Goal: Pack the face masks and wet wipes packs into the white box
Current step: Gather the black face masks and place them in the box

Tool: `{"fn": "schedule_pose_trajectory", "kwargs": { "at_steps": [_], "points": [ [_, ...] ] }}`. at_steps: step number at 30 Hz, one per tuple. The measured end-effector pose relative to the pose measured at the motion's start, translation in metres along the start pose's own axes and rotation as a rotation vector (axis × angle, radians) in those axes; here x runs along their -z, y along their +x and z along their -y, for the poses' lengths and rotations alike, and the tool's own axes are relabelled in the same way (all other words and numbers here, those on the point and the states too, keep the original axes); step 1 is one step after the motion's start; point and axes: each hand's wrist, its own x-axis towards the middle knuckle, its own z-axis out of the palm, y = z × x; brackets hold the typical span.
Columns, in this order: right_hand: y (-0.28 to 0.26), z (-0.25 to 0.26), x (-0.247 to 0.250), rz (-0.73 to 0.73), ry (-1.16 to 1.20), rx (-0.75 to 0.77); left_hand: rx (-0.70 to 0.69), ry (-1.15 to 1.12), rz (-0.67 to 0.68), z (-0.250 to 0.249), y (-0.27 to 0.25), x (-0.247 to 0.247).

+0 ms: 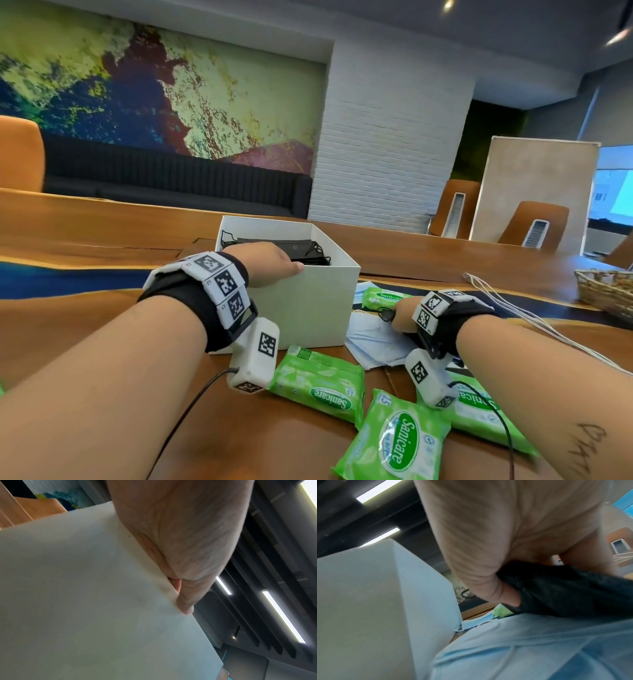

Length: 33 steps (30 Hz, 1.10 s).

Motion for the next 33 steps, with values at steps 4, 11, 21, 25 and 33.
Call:
{"fn": "schedule_pose_trajectory", "kwargs": {
  "at_steps": [4, 11, 21, 25, 33],
  "points": [
    [-0.013, -0.015, 0.010, -0.143, 0.176, -0.053, -0.001, 0.007, 0.007, -0.001, -0.001, 0.002],
    [-0.050, -0.050, 0.039, -0.423, 0.554, -0.067, 0.013, -0.017, 0.012, -0.003, -0.005, 0.002],
    [-0.109, -0.071, 0.080, -0.681, 0.866, 0.113, 0.018, -0.031, 0.002, -0.003, -0.008, 0.003],
    [-0.128, -0.071, 0.090, -0.764, 1.095, 0.236, -0.003, -0.060, 0.004, -0.007, -0.014, 0.008],
    [-0.150, -0.047, 0.090, -0.645, 1.682, 0.514, -0.055, -1.045, -0.099, -0.002, -0.022, 0.032]
  ]
}}
